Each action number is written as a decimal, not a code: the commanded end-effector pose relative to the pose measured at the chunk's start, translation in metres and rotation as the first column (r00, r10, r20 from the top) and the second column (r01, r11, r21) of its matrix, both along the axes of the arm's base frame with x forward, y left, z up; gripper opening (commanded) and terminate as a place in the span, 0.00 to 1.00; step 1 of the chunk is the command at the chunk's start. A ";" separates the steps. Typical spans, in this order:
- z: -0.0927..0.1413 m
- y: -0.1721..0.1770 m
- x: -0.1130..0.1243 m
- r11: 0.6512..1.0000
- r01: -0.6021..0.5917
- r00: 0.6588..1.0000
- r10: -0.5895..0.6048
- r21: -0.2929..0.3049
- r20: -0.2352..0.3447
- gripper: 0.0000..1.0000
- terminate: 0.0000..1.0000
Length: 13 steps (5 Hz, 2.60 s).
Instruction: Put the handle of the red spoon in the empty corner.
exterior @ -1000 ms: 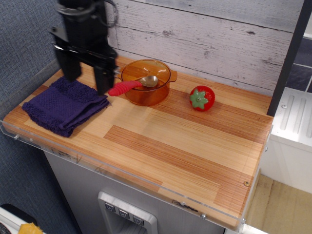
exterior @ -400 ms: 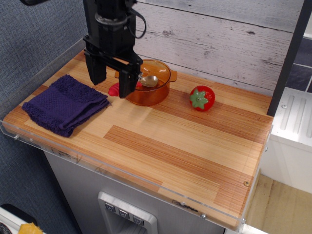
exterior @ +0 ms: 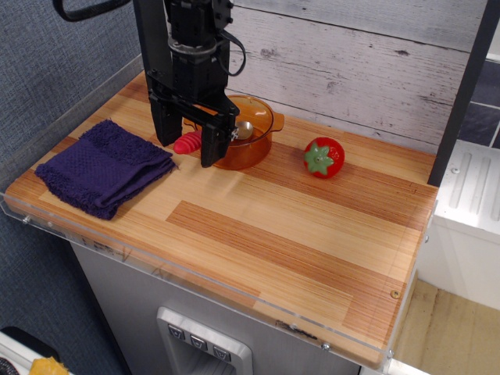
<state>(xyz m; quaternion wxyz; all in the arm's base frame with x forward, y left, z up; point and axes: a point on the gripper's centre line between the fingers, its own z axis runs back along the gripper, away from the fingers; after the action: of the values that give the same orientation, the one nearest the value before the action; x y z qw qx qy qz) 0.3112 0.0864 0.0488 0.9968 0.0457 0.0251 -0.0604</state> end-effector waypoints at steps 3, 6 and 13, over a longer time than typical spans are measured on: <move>0.028 -0.002 0.005 0.999 -0.034 0.994 0.034 -0.008 0.103 0.00 0.00; 0.069 -0.009 -0.009 0.999 -0.031 0.977 0.039 -0.040 0.211 0.00 0.00; 0.008 -0.162 -0.047 0.975 0.208 0.924 -0.172 -0.074 0.341 0.00 0.00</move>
<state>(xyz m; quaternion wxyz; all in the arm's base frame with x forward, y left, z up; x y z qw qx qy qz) 0.2648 -0.0730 0.0480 0.9801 0.0074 -0.1344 -0.1461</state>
